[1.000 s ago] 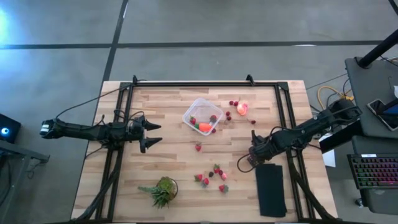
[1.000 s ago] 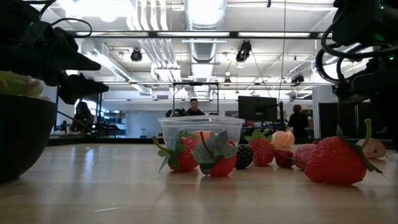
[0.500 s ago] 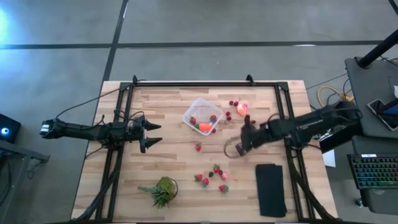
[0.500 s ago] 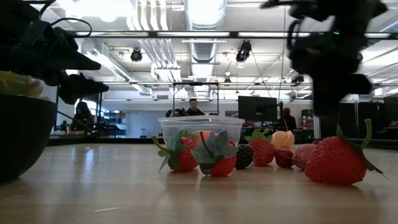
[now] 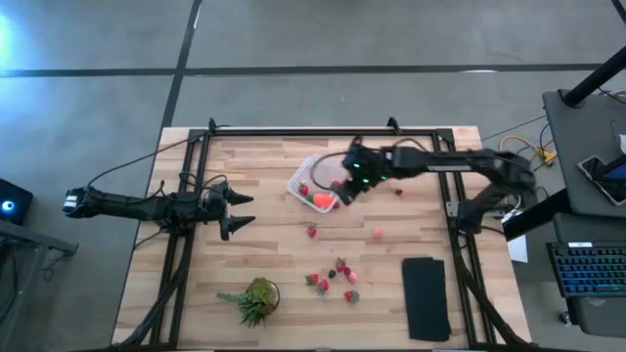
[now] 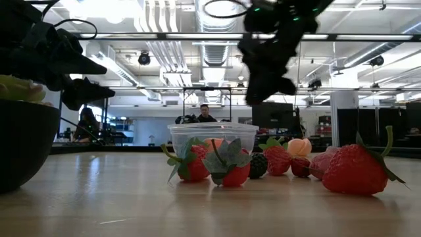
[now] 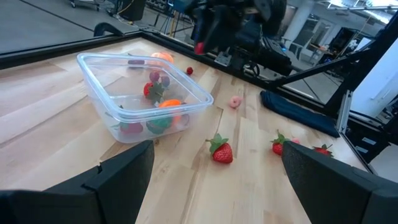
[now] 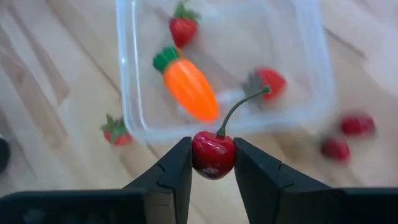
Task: Pick and placing Produce into tupperware
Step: Put the red cherry into the transparent bin
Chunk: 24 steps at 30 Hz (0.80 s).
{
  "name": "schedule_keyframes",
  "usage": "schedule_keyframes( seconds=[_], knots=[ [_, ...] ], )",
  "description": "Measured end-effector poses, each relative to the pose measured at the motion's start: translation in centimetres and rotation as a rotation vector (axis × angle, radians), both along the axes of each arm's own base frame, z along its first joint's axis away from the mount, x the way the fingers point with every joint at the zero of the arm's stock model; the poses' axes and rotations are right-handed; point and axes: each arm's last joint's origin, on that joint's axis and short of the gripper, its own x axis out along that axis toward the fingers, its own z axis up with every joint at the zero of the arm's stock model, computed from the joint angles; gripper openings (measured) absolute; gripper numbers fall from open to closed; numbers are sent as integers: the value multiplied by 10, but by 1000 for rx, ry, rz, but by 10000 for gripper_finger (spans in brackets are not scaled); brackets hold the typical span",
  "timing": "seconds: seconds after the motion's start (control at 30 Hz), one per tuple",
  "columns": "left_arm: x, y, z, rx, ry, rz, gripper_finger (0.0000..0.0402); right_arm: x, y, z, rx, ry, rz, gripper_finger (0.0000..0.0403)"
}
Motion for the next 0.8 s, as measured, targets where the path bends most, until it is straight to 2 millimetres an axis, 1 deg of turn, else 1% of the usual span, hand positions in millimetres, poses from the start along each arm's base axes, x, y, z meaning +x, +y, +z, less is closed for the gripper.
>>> schedule_keyframes(
  seconds=[0.17,0.3,0.4,0.5,0.57,0.67,0.8],
  knots=[
    [0,0,0,0,-1,0,338,44,-15,-4,-34,17,78,104],
    [0,0,0,0,0,0,338,62,-20,-10,-54,107,114,108],
    [0,0,0,0,0,0,338,66,-23,-18,-83,201,143,127],
    [0,0,0,0,0,0,338,70,-24,-23,-83,237,151,156],
    [0,0,0,0,0,0,338,73,-25,-21,-90,232,149,178],
    [0,0,0,0,-1,0,338,74,-22,-13,-110,213,145,207],
    [0,0,0,0,-1,0,338,66,-14,9,-174,171,158,233]
  ],
)
